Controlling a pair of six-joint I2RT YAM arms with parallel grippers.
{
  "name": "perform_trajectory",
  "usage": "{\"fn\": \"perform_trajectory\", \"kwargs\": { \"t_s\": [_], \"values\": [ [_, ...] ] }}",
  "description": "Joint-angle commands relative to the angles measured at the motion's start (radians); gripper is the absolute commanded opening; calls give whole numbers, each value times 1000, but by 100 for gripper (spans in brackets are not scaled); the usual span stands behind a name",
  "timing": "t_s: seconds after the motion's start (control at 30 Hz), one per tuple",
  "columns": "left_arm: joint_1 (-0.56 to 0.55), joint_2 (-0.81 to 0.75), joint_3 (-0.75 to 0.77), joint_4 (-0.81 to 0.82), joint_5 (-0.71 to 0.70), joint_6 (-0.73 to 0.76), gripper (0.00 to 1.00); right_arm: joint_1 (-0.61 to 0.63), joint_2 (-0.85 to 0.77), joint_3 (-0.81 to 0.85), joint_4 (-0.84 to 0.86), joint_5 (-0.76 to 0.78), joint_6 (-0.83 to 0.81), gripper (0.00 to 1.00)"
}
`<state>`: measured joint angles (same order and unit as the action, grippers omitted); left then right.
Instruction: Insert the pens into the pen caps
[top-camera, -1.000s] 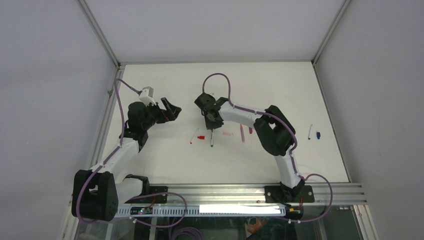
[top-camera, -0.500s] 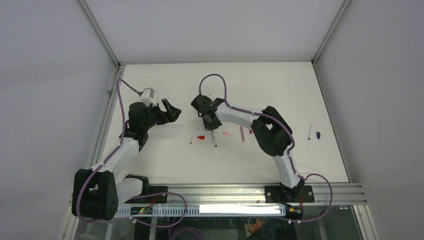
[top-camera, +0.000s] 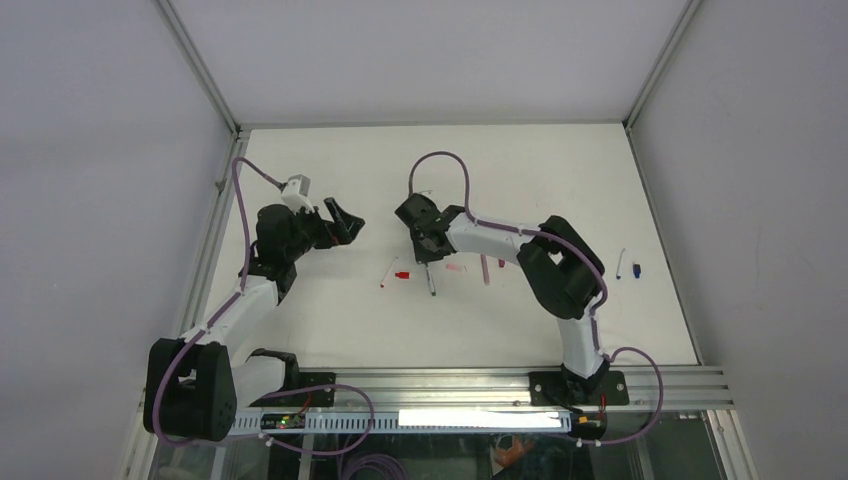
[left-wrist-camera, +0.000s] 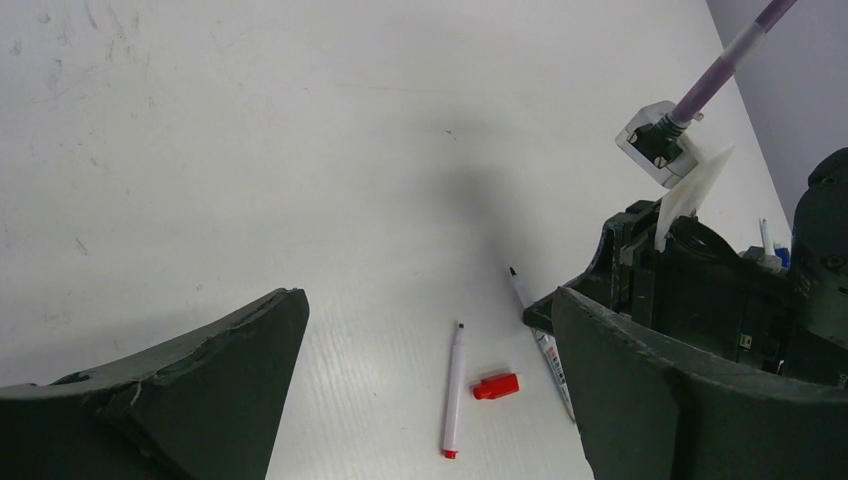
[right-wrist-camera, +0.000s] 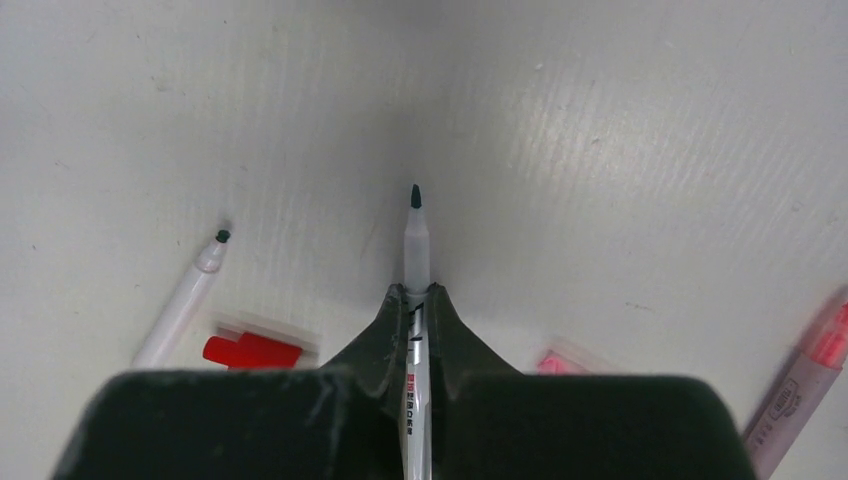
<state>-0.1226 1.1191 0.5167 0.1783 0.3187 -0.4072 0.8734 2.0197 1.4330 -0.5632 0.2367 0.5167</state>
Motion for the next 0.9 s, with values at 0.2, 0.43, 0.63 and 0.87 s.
{"fn": "perform_trajectory", "kwargs": {
  "t_s": [0.2,0.43,0.63,0.87],
  "values": [
    [-6,-20,-46,156,145,-10,98,-37,-202,-143,252,-15,-23,0],
    [-102,44,-20,192,139,-18,97,-52,-266,-158,309,-23,-31,0],
    [-225,140,30,217,89,-18,82,-56,-319,-169,340,-14,-42,0],
    [-288,233,41,337,107,-79,72,-62,-357,-143,333,-24,-45,0]
  ]
}}
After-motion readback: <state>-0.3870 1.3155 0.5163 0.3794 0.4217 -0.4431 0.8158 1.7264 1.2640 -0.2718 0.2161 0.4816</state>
